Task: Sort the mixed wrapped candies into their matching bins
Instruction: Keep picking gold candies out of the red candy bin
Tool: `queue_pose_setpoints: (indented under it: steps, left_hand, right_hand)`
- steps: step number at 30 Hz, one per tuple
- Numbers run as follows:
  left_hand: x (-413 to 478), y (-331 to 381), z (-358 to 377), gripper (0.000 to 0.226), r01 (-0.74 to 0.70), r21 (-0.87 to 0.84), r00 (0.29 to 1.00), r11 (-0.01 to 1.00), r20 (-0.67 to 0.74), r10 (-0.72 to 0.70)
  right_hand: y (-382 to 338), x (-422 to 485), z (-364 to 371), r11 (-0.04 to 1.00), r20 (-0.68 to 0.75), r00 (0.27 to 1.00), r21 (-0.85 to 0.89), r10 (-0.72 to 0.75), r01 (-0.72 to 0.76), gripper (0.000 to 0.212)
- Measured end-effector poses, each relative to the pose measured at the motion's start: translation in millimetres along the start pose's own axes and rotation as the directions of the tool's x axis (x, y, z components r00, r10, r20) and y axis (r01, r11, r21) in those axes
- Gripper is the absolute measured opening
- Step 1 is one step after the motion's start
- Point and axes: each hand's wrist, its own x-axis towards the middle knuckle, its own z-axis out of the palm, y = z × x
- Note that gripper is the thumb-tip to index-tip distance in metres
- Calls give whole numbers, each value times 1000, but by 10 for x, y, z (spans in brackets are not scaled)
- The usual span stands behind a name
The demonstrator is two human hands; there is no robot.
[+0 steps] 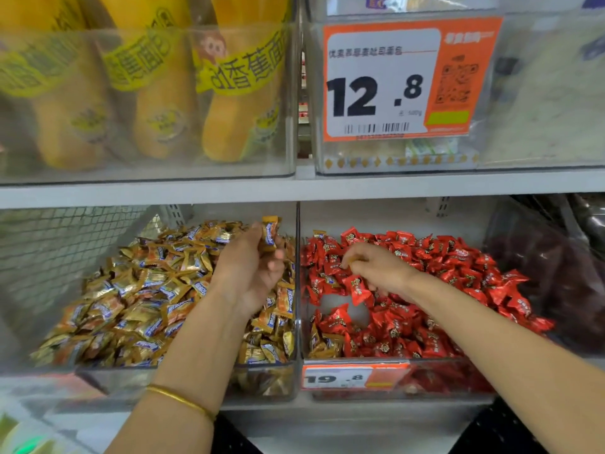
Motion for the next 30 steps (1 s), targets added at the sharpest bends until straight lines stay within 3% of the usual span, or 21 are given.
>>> queue_pose_setpoints:
  steps: [2, 5, 9, 13, 16, 19, 21, 24, 26, 30]
  left_hand:
    - [-3, -4, 5, 39, 7, 14, 1000, 1000, -9, -7]
    - [-12, -10, 14, 31, -24, 38, 1000, 999, -7, 25]
    - [-8, -2, -7, 38, -64, 77, 997, 995, -46, 67]
    - [-26, 7, -27, 36, -78, 99, 995, 992, -61, 85]
    - [-46, 23, -39, 37, -112, 160, 989, 981, -78, 125]
    - [-105, 40, -48, 19, -185, 338, 976, 923, -48, 214]
    - [-137, 38, -86, 12, -258, 519, 952, 815, -7, 306]
    - [-155, 37, -164, 15, -371, 728, 895, 576, 114, 432]
    - [-148, 47, -218, 13, -404, 793, 857, 456, 155, 491]
    - [-87, 148, -388, 19, -352, 897, 767, 268, 112, 632]
  right_hand:
    - [-29, 59, 31, 998, -2, 1000, -66, -17, 17, 5]
    - [-20, 171, 113, 965, -6, 1000, -263, 14, -15, 31]
    - [-120, 172, 268, 742, -43, 998, -670, -35, -3, 41]
    - [-142, 139, 365, 616, -51, 988, -786, -144, 49, 25]
    - [-100, 160, 351, 673, -70, 992, -739, -101, 17, 16]
    - [-59, 137, 201, 896, -70, 997, -442, 17, -46, 15]
    - [-103, 13, 52, 992, -7, 996, -82, 94, -95, 14]
    - [-316, -242, -128, 965, 59, 993, 238, 101, -113, 5]
    - [-579, -336, -157, 968, 48, 999, 251, 8, -20, 7]
    - [-1222, -247, 130, 977, 49, 976, -4, -213, 214, 12]
